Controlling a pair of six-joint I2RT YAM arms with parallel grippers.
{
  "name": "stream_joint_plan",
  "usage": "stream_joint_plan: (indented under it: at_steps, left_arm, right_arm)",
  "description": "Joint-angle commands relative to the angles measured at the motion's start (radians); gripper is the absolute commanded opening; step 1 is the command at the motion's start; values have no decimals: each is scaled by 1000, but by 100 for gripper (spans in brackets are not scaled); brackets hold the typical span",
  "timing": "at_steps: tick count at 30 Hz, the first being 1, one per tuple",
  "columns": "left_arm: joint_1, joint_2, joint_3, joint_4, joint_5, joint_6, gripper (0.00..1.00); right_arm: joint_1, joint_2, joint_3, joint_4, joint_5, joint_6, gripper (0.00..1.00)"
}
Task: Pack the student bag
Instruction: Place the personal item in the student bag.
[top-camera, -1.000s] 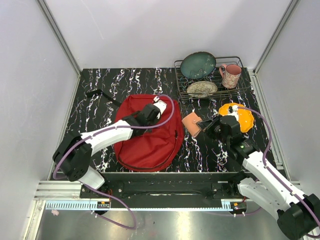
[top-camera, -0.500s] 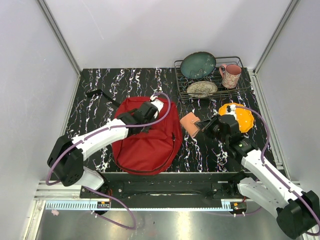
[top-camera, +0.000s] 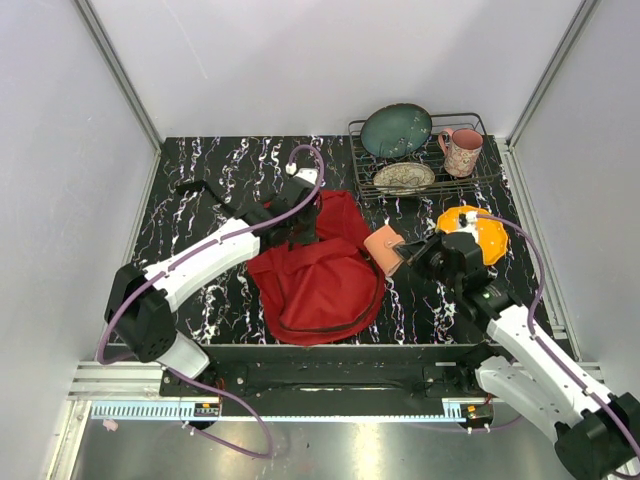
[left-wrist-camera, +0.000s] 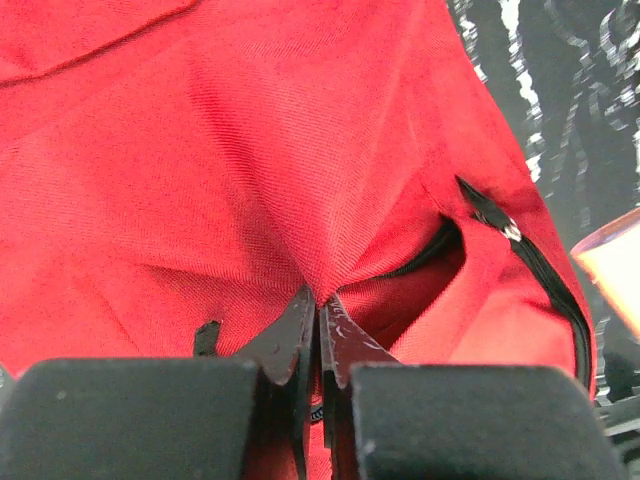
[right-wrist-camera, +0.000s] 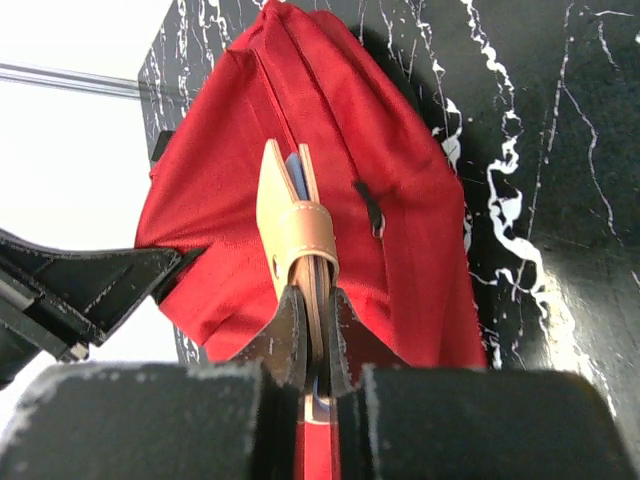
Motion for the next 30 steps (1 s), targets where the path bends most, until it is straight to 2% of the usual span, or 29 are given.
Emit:
stream_joint_plan:
  at_steps: [1, 5, 12, 17, 23, 25, 30]
  left_arm:
    - [1, -33, 107, 223, 21, -243, 0]
    - [2, -42, 54, 267, 88, -209, 8]
    - [1, -30, -37, 272, 173, -123, 18]
    - [-1, -50, -105, 286, 162, -84, 0]
    - [-1, -53, -94, 307, 174, -47, 0]
    - [-1, -53, -81, 313, 168, -44, 0]
    - [1, -44, -32, 289, 167, -36, 0]
  right_arm:
    - [-5, -72, 34, -53, 82, -15, 5]
    - [-5, -88, 49, -80, 84, -42, 6]
    - [-7, -29, 57, -11, -5, -52, 5]
    - [-7, -20, 49, 25, -34, -51, 5]
    - [-7, -31, 34, 133, -137, -22, 3]
    - [-7, -6, 8, 249, -217, 16, 2]
    - [-7, 75, -56, 430, -297, 94, 0]
